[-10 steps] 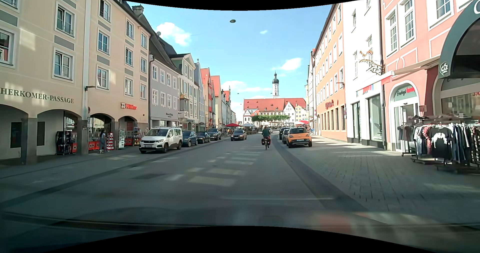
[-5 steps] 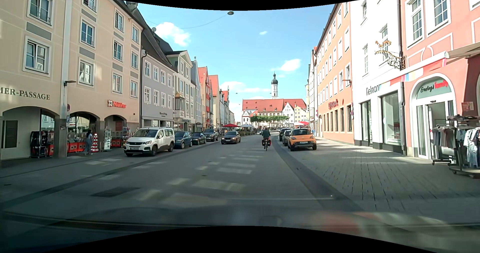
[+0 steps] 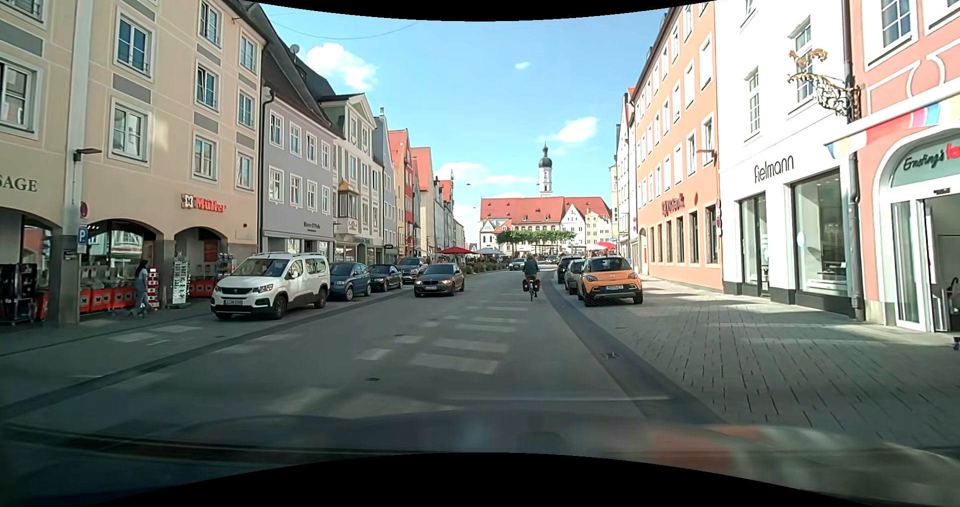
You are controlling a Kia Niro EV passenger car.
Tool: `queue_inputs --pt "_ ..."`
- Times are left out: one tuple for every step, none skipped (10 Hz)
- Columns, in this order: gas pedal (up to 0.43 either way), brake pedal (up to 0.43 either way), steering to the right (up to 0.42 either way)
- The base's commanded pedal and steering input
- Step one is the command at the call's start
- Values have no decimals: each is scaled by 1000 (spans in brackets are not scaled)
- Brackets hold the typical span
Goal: Follow the waypoints while adhering to traffic rules and regulations
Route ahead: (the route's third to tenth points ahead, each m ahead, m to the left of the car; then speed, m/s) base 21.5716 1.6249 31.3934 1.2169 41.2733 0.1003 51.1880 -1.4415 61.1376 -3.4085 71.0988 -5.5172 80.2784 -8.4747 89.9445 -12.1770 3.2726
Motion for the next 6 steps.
queue_inputs --pt "39 6 22" --pt "39 6 19" --pt "39 6 14" --pt "39 6 12" --pt "39 6 11" --pt "39 6 5"
